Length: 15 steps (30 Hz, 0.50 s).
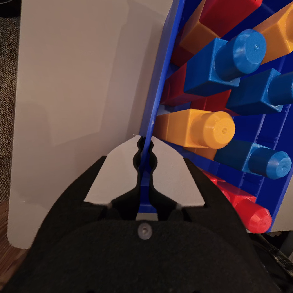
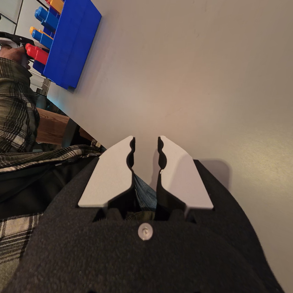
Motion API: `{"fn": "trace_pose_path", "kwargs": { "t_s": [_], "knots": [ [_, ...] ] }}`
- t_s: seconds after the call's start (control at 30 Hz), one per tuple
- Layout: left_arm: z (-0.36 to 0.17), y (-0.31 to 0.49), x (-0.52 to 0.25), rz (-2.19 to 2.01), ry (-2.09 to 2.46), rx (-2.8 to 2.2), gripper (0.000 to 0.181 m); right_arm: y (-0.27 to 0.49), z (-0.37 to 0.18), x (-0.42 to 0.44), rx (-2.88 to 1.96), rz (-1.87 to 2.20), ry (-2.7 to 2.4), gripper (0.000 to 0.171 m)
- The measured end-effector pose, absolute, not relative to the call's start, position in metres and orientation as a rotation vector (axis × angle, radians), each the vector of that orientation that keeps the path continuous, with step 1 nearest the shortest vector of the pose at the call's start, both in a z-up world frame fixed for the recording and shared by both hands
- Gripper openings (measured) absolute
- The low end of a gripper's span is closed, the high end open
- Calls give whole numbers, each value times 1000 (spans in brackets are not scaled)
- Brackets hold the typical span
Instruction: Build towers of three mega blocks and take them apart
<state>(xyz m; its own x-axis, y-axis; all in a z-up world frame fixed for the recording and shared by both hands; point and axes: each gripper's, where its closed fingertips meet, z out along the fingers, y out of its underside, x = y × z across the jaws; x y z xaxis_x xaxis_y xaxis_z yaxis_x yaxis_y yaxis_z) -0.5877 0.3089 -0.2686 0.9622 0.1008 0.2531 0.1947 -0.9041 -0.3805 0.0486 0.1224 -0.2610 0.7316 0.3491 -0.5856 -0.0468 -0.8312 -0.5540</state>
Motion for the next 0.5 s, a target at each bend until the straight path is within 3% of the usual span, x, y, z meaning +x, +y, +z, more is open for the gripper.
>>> {"fn": "trace_pose_path", "kwargs": {
  "t_s": [0.5],
  "knots": [
    [-269, 310, -607, -308, -247, -2702, 5, 120, -262, 50, -2392, 946, -220, 27]
  ]
}}
